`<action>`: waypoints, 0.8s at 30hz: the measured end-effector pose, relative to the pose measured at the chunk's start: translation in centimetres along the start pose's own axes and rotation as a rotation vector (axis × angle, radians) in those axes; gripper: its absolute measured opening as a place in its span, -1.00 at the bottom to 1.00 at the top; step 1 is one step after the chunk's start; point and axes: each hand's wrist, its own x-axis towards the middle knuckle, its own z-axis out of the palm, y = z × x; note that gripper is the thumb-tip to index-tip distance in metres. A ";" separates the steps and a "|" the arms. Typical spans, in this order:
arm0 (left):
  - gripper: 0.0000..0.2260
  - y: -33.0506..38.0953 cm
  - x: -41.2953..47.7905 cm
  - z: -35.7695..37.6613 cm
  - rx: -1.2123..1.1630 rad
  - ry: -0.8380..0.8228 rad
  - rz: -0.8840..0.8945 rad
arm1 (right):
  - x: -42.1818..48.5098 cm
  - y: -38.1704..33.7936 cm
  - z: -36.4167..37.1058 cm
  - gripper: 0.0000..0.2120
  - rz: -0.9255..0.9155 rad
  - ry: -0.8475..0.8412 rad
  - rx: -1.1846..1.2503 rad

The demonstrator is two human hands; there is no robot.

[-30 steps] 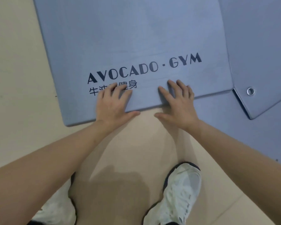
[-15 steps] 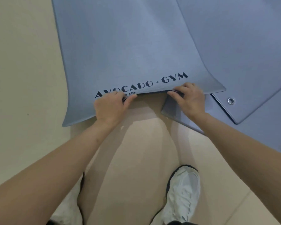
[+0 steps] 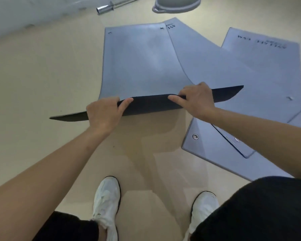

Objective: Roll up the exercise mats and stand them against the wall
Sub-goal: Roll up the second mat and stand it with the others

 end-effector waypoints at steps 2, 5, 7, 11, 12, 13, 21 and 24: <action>-0.39 -1.2 -0.7 -3.9 -0.002 0.021 0.030 | -0.3 -1.5 -4.4 -0.30 -0.051 -0.002 -0.018; -0.38 -2.7 -2.7 -8.9 -0.008 0.098 0.131 | -2.0 -3.6 -9.5 -0.28 -0.103 0.030 0.002; -0.38 -3.6 -4.5 -11.3 -0.039 0.172 0.209 | -4.0 -5.4 -11.9 -0.26 -0.125 0.078 0.020; -0.39 -4.8 -8.5 -14.8 -0.118 0.205 0.296 | -9.6 -9.0 -14.1 -0.30 -0.134 0.178 0.021; -0.39 -5.0 -9.5 -15.4 -0.136 0.202 0.311 | -10.9 -9.6 -14.2 -0.32 -0.131 0.204 0.032; -0.38 -5.1 -10.5 -15.7 -0.148 0.187 0.318 | -12.2 -10.2 -14.2 -0.34 -0.131 0.224 0.042; -0.31 -3.8 -16.4 -17.0 -0.042 -0.190 0.315 | -21.1 -12.4 -11.9 -0.46 0.148 -0.050 0.175; -0.37 -3.3 -17.9 -14.8 -0.011 -0.256 0.320 | -21.9 -12.0 -9.3 -0.45 0.274 -0.187 0.232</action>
